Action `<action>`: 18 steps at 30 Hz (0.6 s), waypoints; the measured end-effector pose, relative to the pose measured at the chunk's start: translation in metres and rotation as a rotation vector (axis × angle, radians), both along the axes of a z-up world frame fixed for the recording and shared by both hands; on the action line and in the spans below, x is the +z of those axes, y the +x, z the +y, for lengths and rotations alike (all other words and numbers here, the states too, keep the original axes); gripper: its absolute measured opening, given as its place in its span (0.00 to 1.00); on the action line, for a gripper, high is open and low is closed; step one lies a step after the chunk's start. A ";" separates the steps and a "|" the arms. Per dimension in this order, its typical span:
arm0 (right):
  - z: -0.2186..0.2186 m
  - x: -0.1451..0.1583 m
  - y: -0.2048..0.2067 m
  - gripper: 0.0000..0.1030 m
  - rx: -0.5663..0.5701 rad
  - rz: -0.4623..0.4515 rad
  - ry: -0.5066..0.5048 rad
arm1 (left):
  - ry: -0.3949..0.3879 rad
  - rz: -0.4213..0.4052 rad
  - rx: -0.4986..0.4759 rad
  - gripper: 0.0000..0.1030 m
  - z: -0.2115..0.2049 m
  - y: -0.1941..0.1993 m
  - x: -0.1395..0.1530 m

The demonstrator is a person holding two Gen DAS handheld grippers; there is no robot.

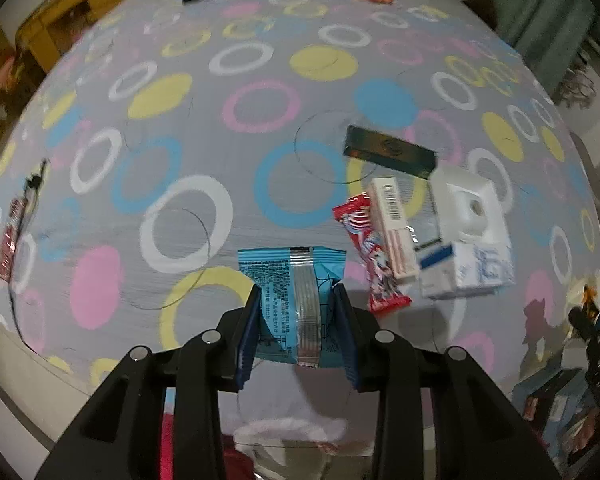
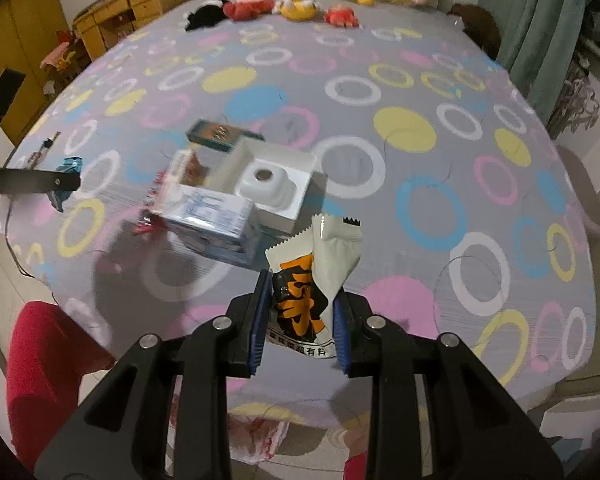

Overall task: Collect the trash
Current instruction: 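Grasp the blue snack wrapper with left tool while right tool grasps the white-orange packet, then carry both held wrappers down toward the white plastic bag on the floor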

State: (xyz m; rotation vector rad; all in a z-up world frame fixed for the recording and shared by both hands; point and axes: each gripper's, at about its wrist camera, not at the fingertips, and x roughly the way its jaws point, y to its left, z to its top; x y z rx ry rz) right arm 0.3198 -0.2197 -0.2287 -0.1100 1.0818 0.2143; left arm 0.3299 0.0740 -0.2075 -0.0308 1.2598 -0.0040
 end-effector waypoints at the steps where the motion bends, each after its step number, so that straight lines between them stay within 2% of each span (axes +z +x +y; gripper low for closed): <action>1: 0.003 0.007 -0.005 0.27 0.003 -0.011 0.001 | 0.003 -0.012 -0.013 0.33 -0.003 -0.006 0.007; 8: 0.026 0.062 -0.052 0.27 0.034 -0.107 -0.003 | 0.030 -0.074 -0.098 0.33 -0.016 -0.058 0.049; 13: 0.043 0.089 -0.088 0.27 0.061 -0.153 -0.007 | 0.038 -0.094 -0.141 0.33 -0.025 -0.098 0.062; 18: 0.059 0.101 -0.121 0.27 0.087 -0.174 -0.010 | 0.025 -0.092 -0.173 0.33 -0.033 -0.133 0.064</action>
